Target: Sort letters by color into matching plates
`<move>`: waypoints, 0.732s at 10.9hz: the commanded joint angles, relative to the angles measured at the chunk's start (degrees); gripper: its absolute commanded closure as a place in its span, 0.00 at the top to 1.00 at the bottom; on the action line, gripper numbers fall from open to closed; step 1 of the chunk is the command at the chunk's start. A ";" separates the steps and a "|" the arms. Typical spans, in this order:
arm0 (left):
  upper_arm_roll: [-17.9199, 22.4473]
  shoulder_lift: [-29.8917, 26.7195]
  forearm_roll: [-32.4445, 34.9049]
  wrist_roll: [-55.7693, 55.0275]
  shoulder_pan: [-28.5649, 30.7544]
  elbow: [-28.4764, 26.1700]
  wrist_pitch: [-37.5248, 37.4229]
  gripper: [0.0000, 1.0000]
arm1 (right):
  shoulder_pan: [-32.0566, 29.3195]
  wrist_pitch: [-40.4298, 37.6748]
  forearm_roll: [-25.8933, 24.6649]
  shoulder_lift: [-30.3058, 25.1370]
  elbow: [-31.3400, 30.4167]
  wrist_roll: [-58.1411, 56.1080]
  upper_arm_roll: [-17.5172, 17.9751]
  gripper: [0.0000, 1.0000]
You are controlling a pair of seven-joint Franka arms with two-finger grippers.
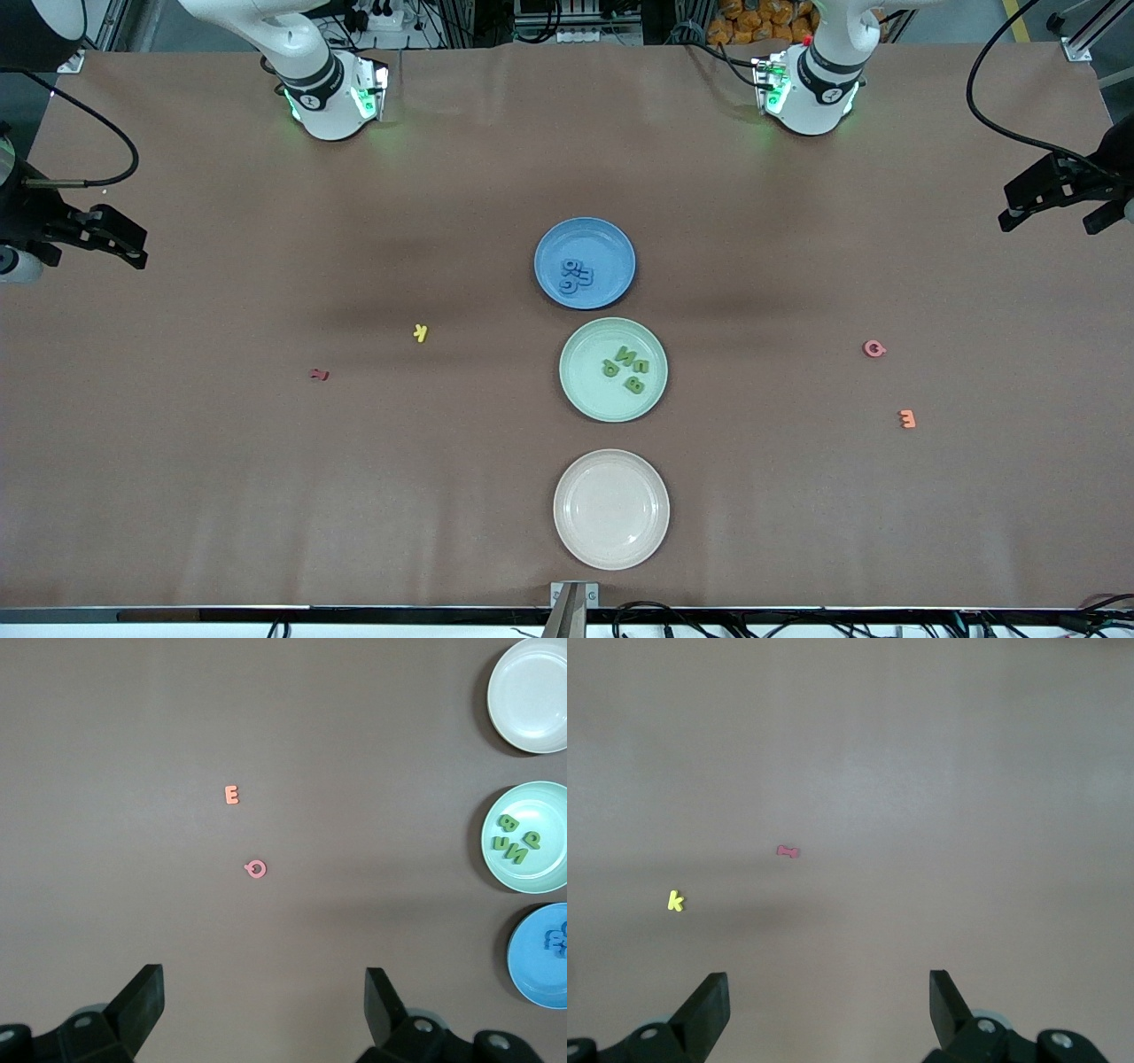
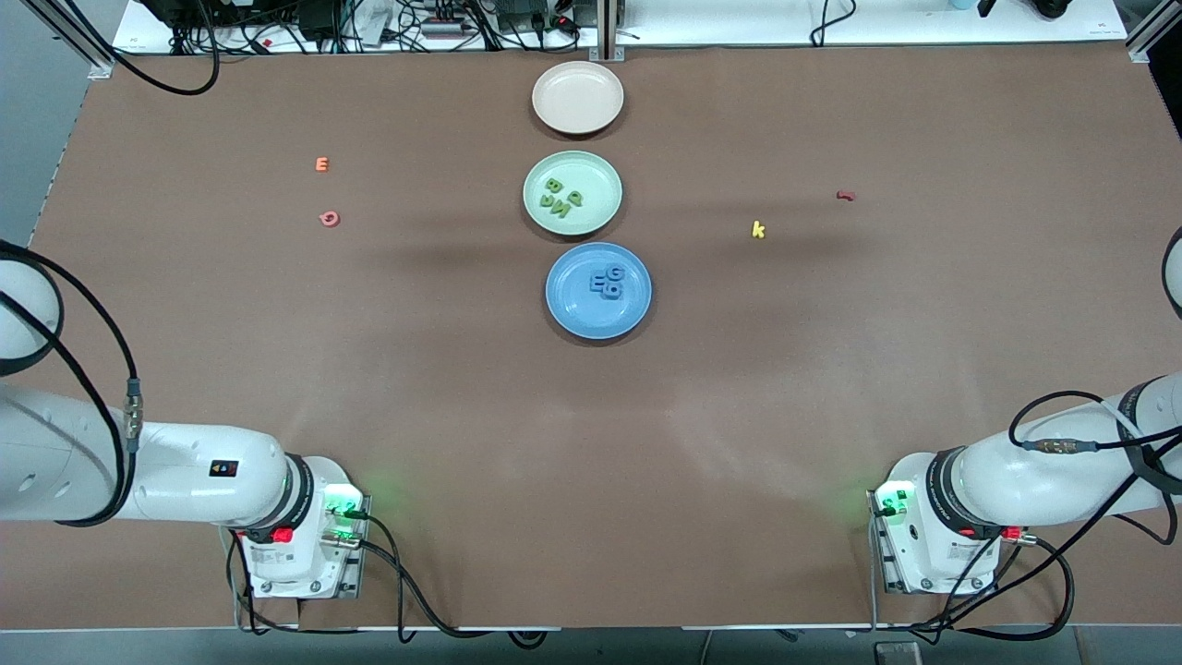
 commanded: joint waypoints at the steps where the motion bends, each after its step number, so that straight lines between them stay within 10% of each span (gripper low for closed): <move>1: 0.06 0.23 1.43 -0.24 -0.09 0.76 -0.20 1.00 | -0.61 0.49 4.03 0.38 0.32 0.54 -0.09 1.00; 8: 0.06 0.23 1.34 -0.24 -0.09 0.76 -0.20 1.00 | -0.61 0.58 4.49 0.38 0.49 0.36 -0.09 1.00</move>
